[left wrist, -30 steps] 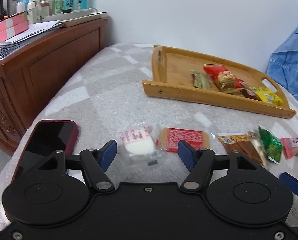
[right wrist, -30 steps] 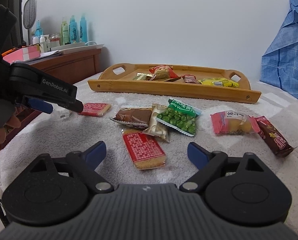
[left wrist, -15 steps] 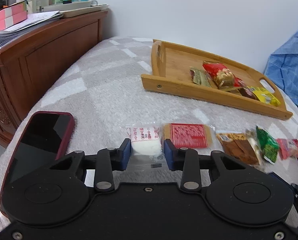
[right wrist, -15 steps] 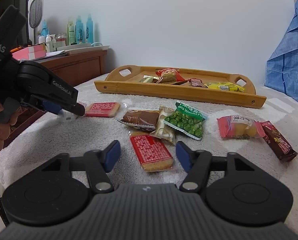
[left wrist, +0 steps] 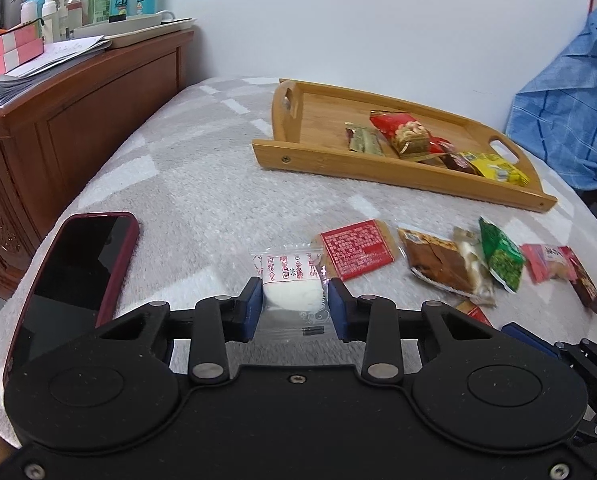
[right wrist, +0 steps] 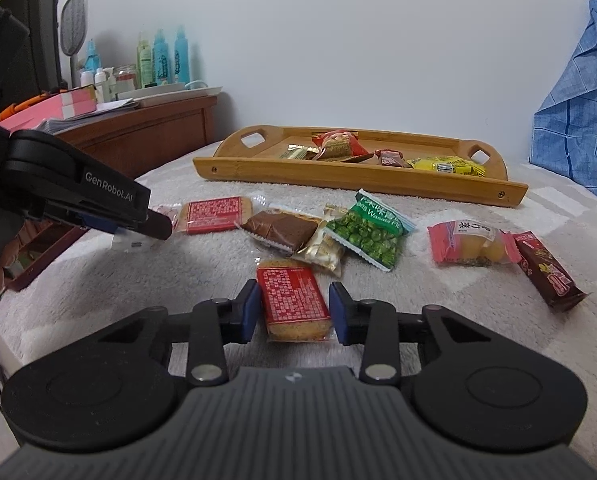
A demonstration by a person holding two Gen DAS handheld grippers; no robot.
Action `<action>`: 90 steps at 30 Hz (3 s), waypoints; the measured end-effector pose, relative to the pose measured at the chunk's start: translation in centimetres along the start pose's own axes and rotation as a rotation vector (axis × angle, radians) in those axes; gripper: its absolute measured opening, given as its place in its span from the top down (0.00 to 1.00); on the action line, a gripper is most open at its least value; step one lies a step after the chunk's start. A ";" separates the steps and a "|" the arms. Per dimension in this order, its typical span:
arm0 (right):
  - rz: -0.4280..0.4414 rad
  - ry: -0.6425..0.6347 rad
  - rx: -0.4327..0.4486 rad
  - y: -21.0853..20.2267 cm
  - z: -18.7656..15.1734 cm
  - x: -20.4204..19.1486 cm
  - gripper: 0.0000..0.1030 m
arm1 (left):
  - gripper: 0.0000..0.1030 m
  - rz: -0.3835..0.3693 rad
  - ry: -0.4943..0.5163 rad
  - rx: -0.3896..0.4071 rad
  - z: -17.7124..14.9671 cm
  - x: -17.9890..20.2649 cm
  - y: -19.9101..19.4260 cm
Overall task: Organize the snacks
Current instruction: 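Lift both packets and carry them over the bamboo tray, then lower both packets onto the tray and open both grippers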
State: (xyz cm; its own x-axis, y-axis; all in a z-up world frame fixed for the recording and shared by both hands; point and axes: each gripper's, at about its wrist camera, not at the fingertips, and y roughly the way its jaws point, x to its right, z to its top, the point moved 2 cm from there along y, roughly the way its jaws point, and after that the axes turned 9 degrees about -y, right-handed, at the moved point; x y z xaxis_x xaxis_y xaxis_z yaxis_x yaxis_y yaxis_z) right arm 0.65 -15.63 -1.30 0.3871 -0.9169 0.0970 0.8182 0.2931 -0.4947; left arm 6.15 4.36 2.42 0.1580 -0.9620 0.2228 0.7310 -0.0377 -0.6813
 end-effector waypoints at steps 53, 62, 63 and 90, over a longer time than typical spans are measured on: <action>-0.098 0.161 0.146 -3.2 1.7 3.1 0.64 | 0.71 -0.077 0.058 0.070 -0.2 3.4 -3.8; -0.152 0.177 0.215 -2.3 4.8 6.5 0.63 | 0.71 -0.089 0.046 0.105 3.5 4.3 -3.0; -0.155 0.179 0.222 -2.1 5.2 7.0 0.63 | 0.71 -0.089 0.043 0.107 4.0 4.4 -2.8; -0.154 0.363 0.134 11.0 12.8 21.3 0.63 | 0.71 -0.027 -0.035 0.017 13.5 5.0 12.2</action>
State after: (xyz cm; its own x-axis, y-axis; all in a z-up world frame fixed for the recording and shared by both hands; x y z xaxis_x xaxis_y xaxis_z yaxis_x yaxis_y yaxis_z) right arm 23.36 -28.50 6.40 0.1000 -0.9818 -0.1616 0.9124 0.1552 -0.3787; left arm 24.81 2.73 4.64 0.1610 -0.9506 0.2656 0.7466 -0.0587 -0.6626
